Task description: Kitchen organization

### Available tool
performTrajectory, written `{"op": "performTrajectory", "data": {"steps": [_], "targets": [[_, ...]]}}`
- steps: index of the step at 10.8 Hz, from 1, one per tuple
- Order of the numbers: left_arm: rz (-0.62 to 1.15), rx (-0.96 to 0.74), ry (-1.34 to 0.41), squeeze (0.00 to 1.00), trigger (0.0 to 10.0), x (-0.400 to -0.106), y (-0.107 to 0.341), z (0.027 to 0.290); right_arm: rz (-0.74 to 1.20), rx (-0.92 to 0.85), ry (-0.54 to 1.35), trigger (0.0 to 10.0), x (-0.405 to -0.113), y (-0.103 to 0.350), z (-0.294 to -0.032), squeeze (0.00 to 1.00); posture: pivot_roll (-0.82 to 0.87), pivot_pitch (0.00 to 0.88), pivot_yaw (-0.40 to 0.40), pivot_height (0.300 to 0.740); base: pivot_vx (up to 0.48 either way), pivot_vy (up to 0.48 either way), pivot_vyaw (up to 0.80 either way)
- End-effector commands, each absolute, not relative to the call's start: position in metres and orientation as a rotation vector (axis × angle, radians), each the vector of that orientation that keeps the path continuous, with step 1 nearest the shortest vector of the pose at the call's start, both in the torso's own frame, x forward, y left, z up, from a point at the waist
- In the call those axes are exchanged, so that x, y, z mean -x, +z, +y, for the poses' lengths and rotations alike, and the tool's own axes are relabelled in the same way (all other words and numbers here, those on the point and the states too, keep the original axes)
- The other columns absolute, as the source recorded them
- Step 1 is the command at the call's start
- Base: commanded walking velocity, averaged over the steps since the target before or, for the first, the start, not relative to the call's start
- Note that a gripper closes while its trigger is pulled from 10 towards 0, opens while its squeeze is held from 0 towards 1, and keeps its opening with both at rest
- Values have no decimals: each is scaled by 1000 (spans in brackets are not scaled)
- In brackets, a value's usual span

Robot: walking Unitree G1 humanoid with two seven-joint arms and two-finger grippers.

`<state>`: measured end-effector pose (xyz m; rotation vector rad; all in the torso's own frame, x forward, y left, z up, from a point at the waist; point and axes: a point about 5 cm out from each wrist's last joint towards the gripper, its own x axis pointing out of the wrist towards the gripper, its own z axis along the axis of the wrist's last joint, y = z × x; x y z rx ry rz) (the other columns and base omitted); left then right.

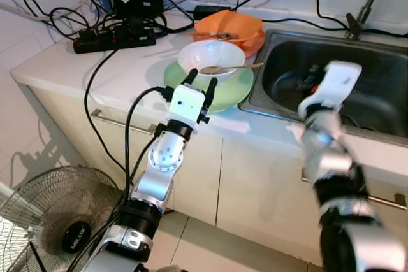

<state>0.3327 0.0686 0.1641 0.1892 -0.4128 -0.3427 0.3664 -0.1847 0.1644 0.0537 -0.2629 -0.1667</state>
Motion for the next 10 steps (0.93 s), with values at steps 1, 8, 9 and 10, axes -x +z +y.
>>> {"op": "performTrajectory", "data": {"steps": [1,8,9,10], "targets": [[-434,-226,-378,0,10000,-335,171,65,-291,-46,-153,10000,-363,166,-176,0,41,0,74,740,0,0,0],[-398,-606,-589,0,10000,-357,180,45,-277,-70,-201,10000,-356,157,-170,0,33,0,102,740,0,0,0],[-396,-671,-591,0,10000,-363,183,43,-274,-69,-212,10000,-356,156,-172,0,24,0,111,740,0,0,0],[-395,-699,-581,0,10000,-368,187,42,-277,-69,-214,10000,-357,157,-171,0,19,0,114,740,0,0,0]]}}
